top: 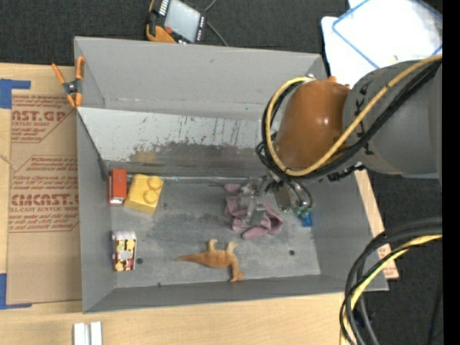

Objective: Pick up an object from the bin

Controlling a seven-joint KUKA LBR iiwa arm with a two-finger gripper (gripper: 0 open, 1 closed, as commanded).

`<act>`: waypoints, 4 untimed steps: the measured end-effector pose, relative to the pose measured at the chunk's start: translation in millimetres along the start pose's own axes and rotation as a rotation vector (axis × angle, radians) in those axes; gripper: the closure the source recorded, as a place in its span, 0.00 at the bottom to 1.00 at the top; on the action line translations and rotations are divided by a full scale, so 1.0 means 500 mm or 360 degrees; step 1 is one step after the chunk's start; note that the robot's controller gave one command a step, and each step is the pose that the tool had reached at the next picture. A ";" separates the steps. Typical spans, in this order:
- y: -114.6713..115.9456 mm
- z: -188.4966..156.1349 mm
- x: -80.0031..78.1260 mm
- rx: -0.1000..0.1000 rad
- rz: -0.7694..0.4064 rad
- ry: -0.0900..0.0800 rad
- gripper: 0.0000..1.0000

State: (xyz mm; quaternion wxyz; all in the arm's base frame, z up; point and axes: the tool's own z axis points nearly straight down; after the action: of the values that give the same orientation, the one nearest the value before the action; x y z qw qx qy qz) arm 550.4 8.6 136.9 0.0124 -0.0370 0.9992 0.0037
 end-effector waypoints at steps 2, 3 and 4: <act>-0.008 -0.038 -0.019 0.0003 0.0012 -0.0028 1.00; -0.012 0.135 0.008 -0.0007 0.0082 0.0010 1.00; -0.015 -0.222 0.009 0.0001 0.0032 -0.0034 1.00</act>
Offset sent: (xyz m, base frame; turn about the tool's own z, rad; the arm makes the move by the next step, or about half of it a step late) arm 0.0068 -0.0032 0.0158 0.0073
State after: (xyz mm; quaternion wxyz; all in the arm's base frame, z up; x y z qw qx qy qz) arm 543.8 0.1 247.8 0.0232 -0.0270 0.9994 0.0040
